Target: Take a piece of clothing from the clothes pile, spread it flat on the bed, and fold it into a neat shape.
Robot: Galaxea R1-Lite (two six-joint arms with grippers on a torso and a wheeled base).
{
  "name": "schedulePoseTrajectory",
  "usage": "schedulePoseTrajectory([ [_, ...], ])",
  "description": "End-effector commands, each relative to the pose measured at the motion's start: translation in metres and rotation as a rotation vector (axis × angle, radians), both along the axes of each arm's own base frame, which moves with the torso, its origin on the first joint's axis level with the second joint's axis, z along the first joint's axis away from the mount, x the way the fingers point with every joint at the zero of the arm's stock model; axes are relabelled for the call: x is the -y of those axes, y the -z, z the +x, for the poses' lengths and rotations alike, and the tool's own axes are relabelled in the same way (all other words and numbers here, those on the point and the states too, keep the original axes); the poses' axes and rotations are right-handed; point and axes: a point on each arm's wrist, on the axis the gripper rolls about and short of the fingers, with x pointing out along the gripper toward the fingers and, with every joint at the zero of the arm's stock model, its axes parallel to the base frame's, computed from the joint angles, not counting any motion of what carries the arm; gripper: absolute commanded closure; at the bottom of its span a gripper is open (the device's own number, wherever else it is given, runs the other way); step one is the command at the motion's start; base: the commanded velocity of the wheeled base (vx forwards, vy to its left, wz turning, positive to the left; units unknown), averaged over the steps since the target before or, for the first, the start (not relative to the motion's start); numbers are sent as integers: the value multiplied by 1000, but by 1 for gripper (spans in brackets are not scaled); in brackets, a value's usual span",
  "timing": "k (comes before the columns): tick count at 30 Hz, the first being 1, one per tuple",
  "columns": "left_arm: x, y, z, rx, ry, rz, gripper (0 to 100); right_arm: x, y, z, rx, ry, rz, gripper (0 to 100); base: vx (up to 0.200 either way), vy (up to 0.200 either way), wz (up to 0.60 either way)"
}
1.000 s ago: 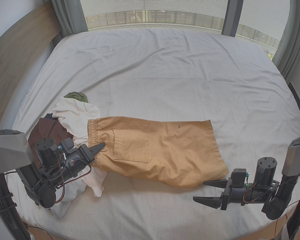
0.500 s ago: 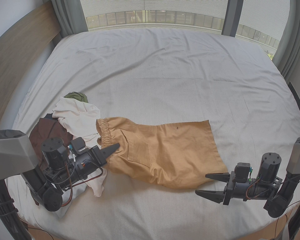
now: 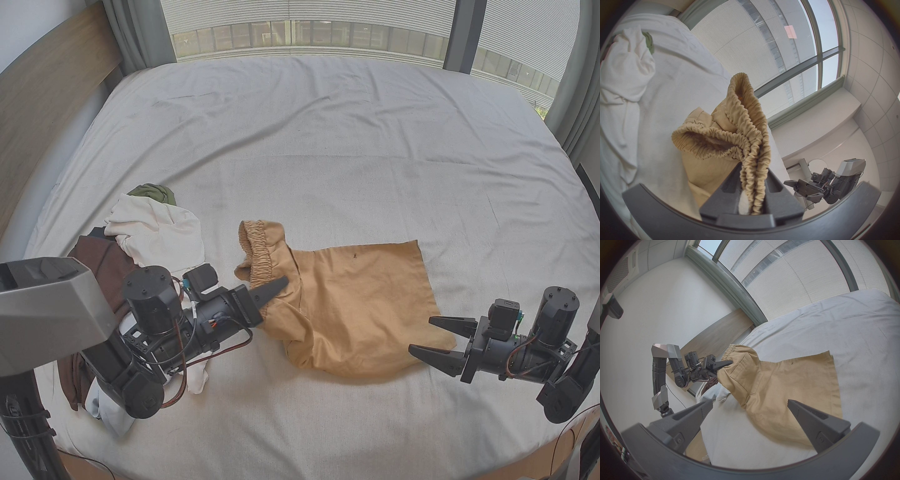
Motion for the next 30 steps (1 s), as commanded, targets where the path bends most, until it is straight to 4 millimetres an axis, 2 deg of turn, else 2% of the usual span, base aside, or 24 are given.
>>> schedulePoseTrajectory([
  [1, 15, -1, 0, 15, 36, -11, 100, 3, -2, 1, 11, 12, 4, 0, 0, 0, 0],
  [6, 32, -5, -5, 31, 86, -27, 100, 5, -11, 4, 43, 27, 25, 0, 0, 0, 0],
  [15, 72, -5, 4, 37, 162, -53, 100, 21, -29, 9, 95, 98, 70, 0, 0, 0, 0],
  [22, 105, -9, 5, 26, 223, -78, 100, 25, -34, 13, 104, 120, 87, 0, 0, 0, 0],
  [30, 128, -13, 12, 18, 240, -75, 100, 28, -34, 15, 108, 131, 88, 0, 0, 0, 0],
])
